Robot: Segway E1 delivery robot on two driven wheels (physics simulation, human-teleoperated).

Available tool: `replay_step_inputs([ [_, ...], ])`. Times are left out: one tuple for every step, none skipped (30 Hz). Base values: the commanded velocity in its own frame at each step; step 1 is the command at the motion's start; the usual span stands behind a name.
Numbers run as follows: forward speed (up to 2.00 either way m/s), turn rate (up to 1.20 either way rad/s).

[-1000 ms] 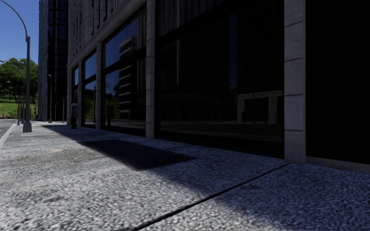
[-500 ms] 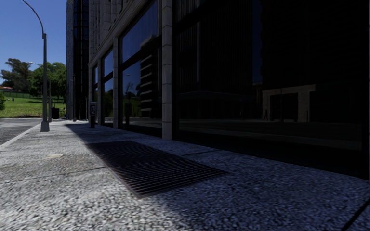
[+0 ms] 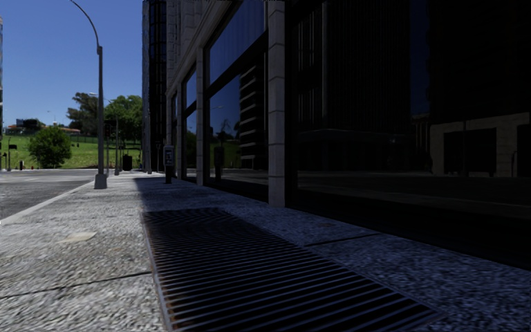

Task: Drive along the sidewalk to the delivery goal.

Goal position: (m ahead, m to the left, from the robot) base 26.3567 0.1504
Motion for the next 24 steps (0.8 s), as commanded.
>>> replay_step_inputs([
  [2.0,0.4],
  [2.0,0.4],
  [2.0,0.4],
  [2.0,0.4],
  [2.0,0.4],
  [2.0,0.4],
  [2.0,0.4],
  [2.0,0.4],
  [2.0,0.4],
  [2.0,0.4],
  [2.0,0.4],
  [2.0,0.4],
  [2.0,0.4],
  [2.0,0.4],
  [2.0,0.4],
  [2.0,0.4],
  [2.0,0.4],
  [2.0,0.4],
  [2.0,0.4],
  [2.0,0.4],
  [2.0,0.4],
  [2.0,0.4],
  [2.0,0.4],
  [2.0,0.4],
])
